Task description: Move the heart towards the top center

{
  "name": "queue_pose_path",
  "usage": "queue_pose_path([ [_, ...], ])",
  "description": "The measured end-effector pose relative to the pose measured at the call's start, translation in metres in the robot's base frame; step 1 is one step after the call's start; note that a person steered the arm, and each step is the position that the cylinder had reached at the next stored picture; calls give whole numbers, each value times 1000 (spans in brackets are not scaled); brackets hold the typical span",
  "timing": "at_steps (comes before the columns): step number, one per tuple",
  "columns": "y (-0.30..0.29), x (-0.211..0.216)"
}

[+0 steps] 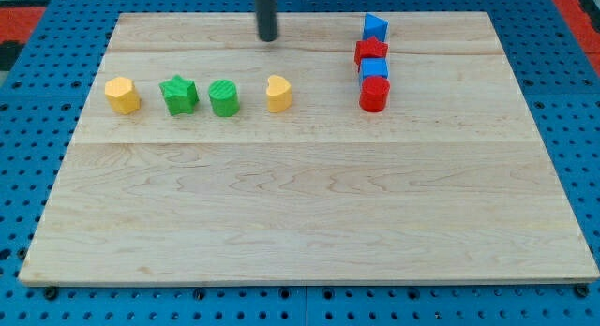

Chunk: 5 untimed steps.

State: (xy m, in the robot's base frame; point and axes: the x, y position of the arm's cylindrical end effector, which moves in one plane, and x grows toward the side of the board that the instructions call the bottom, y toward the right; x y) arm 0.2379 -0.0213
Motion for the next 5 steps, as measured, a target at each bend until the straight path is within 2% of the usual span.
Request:
queue_pose_path([
  [1,41,0],
  [4,39,58],
  [5,35,89],
])
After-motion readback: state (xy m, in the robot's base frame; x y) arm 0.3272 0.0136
